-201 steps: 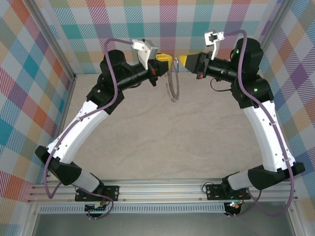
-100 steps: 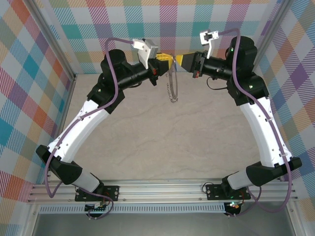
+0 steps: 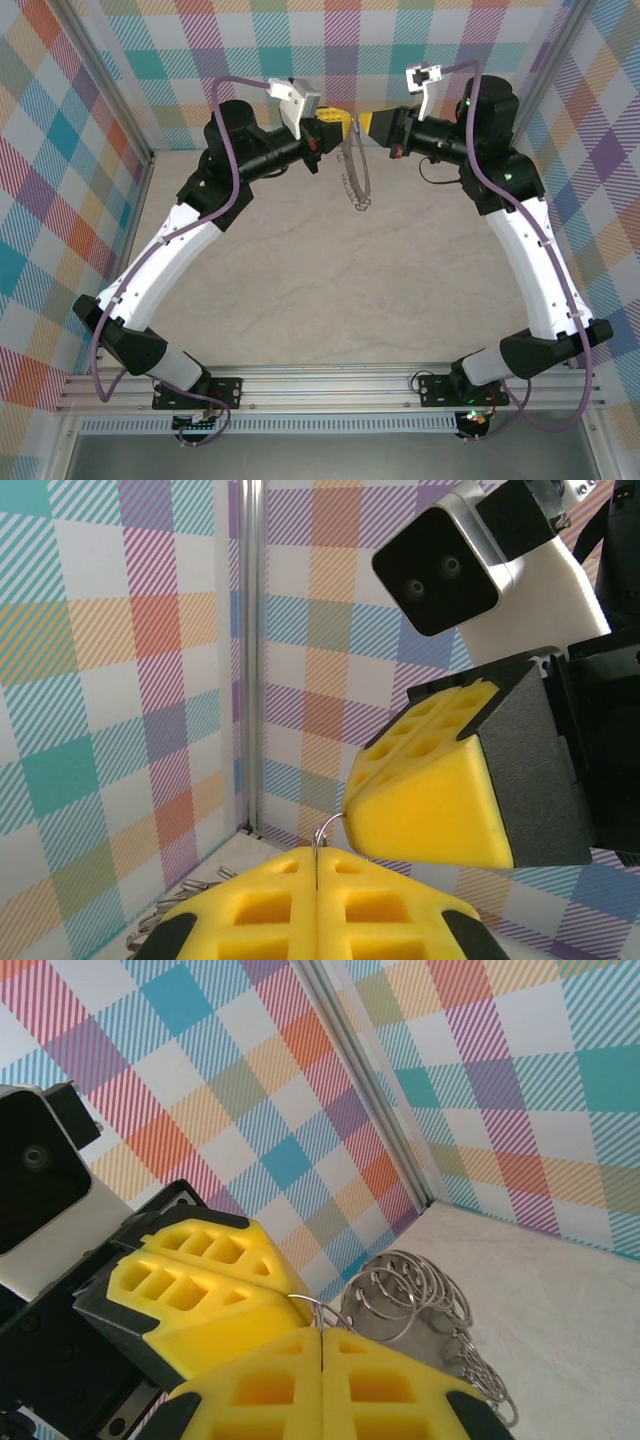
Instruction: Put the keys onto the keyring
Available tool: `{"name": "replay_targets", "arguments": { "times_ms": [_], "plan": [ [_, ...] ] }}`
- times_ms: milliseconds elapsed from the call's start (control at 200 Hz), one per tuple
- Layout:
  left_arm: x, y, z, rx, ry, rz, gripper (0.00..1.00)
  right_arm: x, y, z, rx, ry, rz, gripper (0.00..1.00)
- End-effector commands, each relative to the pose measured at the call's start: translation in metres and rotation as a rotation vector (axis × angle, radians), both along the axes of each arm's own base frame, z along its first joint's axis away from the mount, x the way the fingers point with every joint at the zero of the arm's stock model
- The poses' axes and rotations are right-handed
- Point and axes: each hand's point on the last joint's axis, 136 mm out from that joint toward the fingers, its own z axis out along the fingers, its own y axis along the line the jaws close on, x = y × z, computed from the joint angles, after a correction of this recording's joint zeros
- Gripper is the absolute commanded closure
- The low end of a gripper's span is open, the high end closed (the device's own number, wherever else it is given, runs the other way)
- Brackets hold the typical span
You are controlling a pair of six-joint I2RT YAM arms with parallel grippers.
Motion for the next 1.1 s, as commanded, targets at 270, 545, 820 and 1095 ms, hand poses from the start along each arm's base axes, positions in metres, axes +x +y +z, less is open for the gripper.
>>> {"name": "replay_targets", "arguments": {
  "times_ms": [270, 545, 820, 1095],
  "plan": [
    [-0.025, 0.016, 0.045, -0.097, -0.111, -0.027, 1.00, 0.012, -0.006, -0.011, -0.007, 0.022, -0.042, 1.00],
    [-0.027, 0.023, 0.048, -0.115, -0.123, 0.002, 1.00, 0.013, -0.012, -0.019, -0.003, 0.045, -0.054, 1.00],
    [-0.026, 0.025, 0.050, -0.129, -0.128, 0.012, 1.00, 0.006, -0.009, -0.017, 0.036, 0.073, 0.023, 1.00],
    [-0.020, 0.027, 0.059, -0.191, -0.125, 0.038, 1.00, -0.006, 0.007, -0.021, 0.055, 0.130, 0.188, 1.00]
  ]
}}
